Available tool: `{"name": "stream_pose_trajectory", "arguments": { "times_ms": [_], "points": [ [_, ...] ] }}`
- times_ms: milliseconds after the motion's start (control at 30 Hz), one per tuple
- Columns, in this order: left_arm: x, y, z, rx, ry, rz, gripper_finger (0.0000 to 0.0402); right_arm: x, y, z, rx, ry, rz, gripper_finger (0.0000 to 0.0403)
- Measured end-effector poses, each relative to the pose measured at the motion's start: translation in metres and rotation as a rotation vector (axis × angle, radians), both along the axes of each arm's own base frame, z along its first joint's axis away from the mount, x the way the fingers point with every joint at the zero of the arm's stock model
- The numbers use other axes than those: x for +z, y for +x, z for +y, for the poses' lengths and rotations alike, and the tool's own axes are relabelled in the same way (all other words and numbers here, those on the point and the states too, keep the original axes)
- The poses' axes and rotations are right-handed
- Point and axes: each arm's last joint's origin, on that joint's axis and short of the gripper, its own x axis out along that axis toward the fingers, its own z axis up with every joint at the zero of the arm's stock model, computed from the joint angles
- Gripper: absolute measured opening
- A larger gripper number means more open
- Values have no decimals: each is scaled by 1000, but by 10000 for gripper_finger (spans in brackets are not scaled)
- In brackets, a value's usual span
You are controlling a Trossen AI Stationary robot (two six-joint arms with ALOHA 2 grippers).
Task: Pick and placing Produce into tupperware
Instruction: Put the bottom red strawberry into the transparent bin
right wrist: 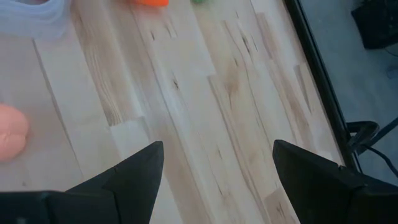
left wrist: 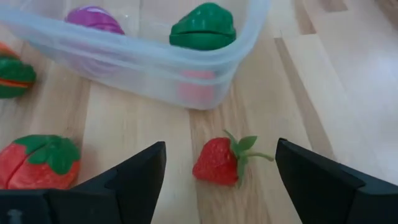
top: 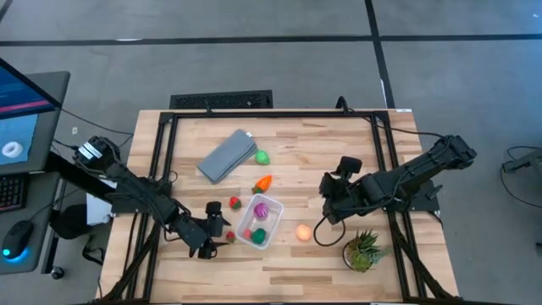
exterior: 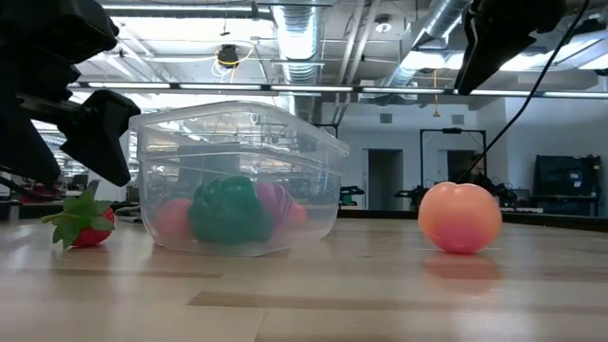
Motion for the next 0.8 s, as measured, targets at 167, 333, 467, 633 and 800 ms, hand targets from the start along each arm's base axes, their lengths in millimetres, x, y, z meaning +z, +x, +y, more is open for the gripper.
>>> {"name": "stream_pose_trajectory", "arguments": {
  "times_ms": [167,333,467,633,800],
  "points": [
    [0,2,3,8,-6,9,293,0,0,0,0,2,-4,324],
    [-1,4,5,-3,-33,26,293,0,1,0,0,3,-6,324],
    [-1,5,7,-3,-45,32,293,0,1,0,0,5,-10,324],
    [-1,7,9,-18,-75,49,293,0,1,1,0,6,-13,324],
    [0,9,11,-24,-95,47,293,0,2,1,0,9,-20,324]
  ]
}}
